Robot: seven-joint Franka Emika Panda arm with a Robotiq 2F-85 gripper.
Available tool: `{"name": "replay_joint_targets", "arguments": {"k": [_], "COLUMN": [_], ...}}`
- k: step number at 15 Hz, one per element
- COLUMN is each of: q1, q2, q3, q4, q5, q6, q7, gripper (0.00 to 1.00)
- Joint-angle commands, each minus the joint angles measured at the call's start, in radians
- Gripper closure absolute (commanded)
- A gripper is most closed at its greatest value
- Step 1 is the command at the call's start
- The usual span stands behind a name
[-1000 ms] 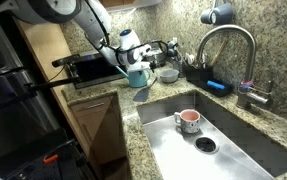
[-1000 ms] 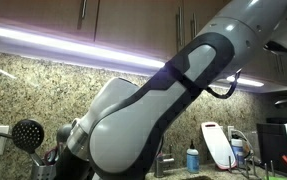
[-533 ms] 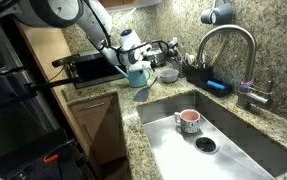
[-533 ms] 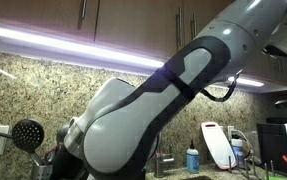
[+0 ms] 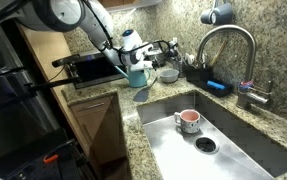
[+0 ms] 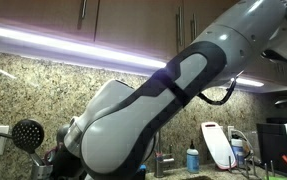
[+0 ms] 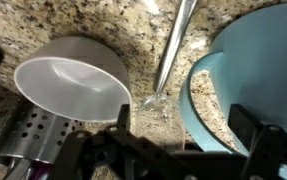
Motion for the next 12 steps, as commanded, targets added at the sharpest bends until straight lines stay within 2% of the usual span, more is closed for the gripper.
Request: {"name": "replay_joint_targets", "arguments": {"k": [1, 2, 10, 12], "q1": [-0.001, -0.002, -0.024, -0.03], "q2": [0.029, 0.032, 0.036, 0.034], "q3": [-0.002, 0.0, 0.04, 0.051], "q4": [0.051, 0.055, 0.051, 0.047], "q5": [-0.003, -0.005, -0.006, -0.005], "q6": [-0.008, -0.011, -0.024, -0.025], "q7": [-0.02, -0.025, -0.08, -0.09], "gripper": [0.25, 0.26, 0.88, 0.99]}}
